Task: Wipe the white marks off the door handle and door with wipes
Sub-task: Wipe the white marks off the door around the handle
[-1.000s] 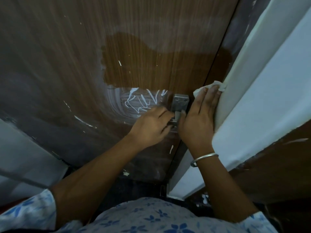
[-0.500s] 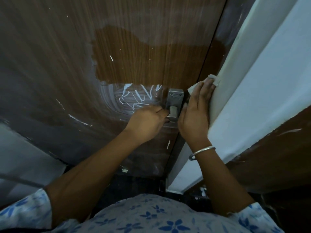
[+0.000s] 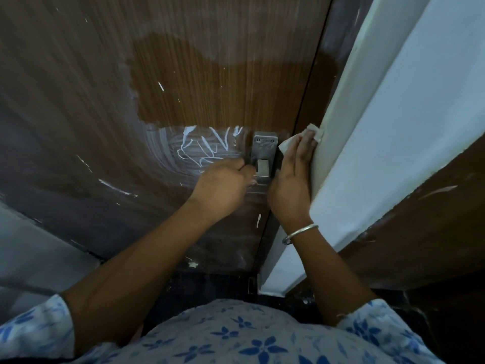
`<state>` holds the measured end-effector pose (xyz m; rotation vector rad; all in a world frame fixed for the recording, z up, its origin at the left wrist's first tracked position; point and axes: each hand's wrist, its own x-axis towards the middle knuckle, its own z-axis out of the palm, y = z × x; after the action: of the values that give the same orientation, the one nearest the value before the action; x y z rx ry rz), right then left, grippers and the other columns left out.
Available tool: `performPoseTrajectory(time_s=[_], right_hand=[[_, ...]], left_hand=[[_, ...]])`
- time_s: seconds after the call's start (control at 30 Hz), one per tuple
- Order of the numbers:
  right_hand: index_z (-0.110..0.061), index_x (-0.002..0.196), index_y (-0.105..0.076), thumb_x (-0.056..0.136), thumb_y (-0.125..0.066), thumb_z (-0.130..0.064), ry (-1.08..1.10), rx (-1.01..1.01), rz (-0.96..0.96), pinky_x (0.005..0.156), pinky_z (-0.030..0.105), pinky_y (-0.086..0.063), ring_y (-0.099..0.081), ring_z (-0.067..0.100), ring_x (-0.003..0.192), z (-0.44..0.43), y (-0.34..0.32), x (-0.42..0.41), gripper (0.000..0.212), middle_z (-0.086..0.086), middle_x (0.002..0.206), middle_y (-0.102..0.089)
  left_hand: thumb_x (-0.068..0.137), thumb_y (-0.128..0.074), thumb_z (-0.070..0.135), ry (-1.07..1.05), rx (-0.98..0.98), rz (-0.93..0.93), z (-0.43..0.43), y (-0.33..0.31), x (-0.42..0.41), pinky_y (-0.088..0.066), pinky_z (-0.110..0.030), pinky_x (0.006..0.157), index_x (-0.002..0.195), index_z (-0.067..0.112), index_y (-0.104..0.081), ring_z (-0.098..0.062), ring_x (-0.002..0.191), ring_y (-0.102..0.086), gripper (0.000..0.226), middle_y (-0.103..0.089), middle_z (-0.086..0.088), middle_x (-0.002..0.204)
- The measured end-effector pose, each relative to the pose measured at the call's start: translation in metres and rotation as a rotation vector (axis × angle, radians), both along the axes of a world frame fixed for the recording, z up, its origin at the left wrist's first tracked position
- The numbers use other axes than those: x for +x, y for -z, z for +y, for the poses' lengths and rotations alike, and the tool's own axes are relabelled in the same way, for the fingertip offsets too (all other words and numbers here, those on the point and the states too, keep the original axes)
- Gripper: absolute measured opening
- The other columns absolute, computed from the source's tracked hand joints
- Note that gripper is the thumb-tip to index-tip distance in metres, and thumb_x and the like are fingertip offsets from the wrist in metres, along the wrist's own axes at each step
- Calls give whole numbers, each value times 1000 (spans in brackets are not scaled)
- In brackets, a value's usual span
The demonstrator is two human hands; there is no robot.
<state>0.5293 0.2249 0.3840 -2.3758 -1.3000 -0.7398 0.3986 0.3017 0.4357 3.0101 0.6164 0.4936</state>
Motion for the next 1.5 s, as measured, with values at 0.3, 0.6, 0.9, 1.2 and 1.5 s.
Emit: performPoseTrajectory(time_s=[0.3,0.6,0.9,1.2,1.5], right_hand=[[9,144,-8,81,-64,-7,-177,171,348,113,55,-21,-12,43,140,-5,5,-8,85,31,152,-8],[9,143,-5,85,-61,-4,-226,113,299,113,42,-11,-2,33,140,-6,32,-10,82,30,152,-9],[6,144,6,84,-68,-21,-248,215,418,114,32,4,10,24,141,-2,19,-4,100,18,154,7],[2,145,8,87,-56,-18,-221,71,664,118,42,-15,12,20,140,-20,71,-20,89,11,153,14],[-8,143,12,82,-60,-8,-276,260,696,105,1,6,6,11,139,-15,70,-15,95,6,153,9]], left_hand=[[91,-52,16,8,23,-12,-1,1,1,-48,-41,69,104,2,-63,-34,83,-58,22,-62,-17,92],[90,-52,14,-14,12,14,-2,1,2,-47,-44,72,106,4,-61,-34,87,-55,21,-60,-16,95],[92,-49,15,-19,0,15,-5,-2,0,-47,-45,74,107,2,-61,-35,88,-55,23,-60,-18,94],[94,-49,19,-12,5,5,-5,-3,0,-48,-44,75,109,1,-61,-35,90,-56,27,-60,-20,98],[94,-47,18,-19,14,2,-6,-2,0,-46,-44,78,110,0,-61,-36,93,-55,28,-60,-21,100]])
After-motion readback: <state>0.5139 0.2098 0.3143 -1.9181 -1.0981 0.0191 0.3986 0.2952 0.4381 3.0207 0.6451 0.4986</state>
